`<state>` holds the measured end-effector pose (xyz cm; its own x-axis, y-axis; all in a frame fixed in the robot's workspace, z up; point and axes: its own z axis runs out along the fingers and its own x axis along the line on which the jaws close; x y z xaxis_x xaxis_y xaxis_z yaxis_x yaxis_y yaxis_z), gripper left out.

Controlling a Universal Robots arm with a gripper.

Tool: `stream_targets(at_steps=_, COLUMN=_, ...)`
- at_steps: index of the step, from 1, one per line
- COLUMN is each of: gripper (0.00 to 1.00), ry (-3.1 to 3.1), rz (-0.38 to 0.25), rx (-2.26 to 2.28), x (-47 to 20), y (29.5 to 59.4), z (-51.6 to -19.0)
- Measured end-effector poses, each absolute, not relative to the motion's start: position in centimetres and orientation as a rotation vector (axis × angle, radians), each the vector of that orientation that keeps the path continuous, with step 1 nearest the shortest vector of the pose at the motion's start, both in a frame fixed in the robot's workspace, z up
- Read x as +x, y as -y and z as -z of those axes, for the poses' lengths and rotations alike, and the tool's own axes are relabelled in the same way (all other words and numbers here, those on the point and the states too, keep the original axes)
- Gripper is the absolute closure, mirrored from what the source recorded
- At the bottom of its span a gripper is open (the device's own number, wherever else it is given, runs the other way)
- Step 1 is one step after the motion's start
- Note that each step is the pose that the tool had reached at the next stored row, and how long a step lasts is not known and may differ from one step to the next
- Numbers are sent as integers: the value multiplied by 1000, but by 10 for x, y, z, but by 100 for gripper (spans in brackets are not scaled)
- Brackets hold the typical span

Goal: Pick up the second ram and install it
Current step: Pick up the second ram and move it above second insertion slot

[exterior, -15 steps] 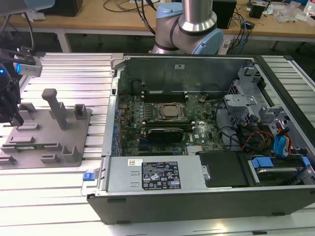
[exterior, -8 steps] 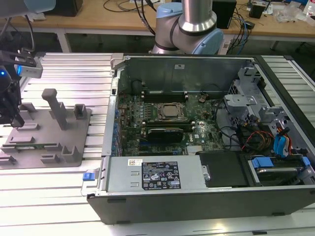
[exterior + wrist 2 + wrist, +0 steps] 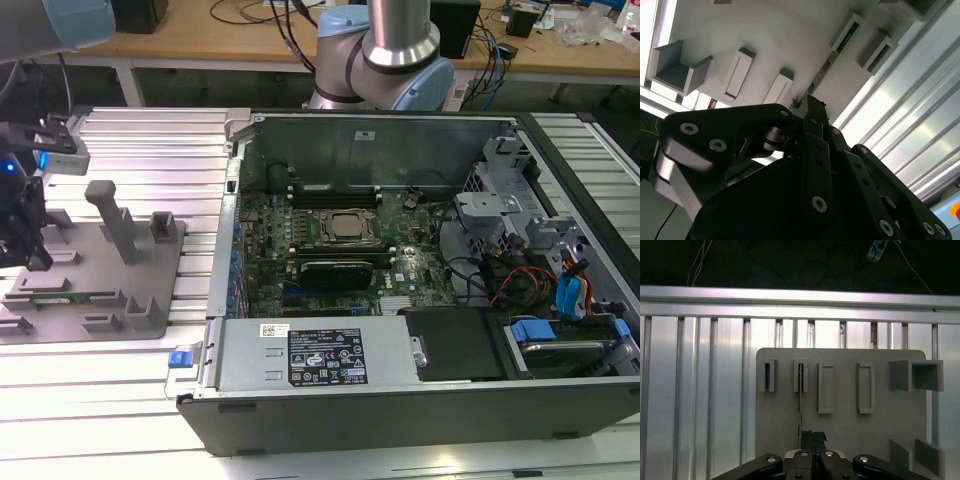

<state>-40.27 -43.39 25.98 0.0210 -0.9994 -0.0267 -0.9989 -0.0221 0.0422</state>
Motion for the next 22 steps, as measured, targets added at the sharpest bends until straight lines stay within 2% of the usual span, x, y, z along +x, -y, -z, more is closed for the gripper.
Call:
stream_targets(at_steps=9, gripper=92, ry=2193, rz=85, rx=2242, x=-405, y=439, z=-242)
stream_targets(at_steps=16, gripper=92, ry=2212, rz=51, rx=2262, x=-415, y=439, z=-231)
stream_targets(at_steps=22, gripper=92, ry=2226, rz=48, rx=2251, x=-415, y=439, z=-228)
